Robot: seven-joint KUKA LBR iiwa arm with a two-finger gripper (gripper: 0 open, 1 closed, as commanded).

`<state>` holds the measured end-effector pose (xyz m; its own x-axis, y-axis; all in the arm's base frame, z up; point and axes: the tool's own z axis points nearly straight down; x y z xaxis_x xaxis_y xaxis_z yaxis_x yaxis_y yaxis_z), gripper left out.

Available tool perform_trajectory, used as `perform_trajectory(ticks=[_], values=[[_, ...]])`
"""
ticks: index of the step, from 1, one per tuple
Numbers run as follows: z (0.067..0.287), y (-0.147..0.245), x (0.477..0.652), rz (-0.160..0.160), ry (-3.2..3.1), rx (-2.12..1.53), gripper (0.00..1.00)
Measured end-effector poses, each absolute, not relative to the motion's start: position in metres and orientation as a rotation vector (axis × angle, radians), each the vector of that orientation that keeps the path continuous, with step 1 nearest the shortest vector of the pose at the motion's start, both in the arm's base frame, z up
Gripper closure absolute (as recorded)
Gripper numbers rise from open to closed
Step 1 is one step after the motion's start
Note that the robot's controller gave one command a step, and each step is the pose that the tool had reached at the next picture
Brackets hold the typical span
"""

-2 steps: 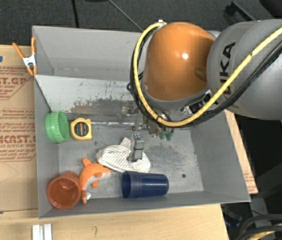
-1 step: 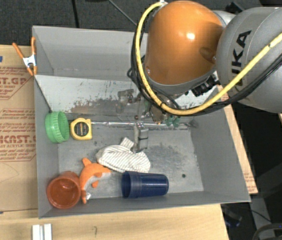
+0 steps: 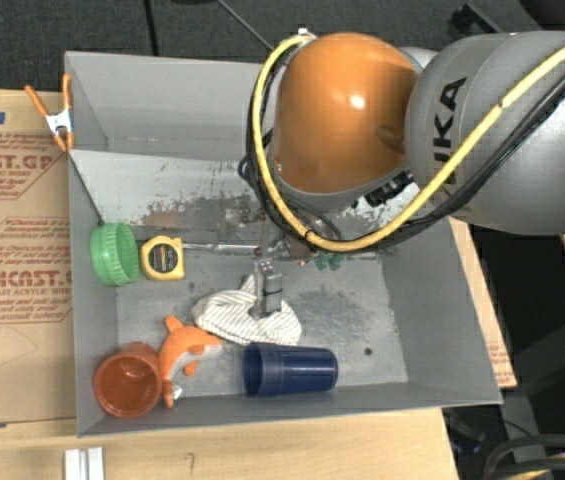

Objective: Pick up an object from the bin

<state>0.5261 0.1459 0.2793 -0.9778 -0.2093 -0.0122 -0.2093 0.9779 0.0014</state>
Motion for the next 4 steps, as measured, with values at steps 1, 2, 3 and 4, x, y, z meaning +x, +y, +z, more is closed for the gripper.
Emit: perform_trajectory(ticks=[1,2,3,4], values=[[0.226,0.142,0.503,0.001,3.091,-0.542,0.0],[0.196,0.128,0.493,0.002,3.07,-0.664,0.0],[0.169,0.121,0.504,0.002,3.134,-0.2,0.0],[0.141,0.117,0.526,0.001,3.088,-0.561,0.0]])
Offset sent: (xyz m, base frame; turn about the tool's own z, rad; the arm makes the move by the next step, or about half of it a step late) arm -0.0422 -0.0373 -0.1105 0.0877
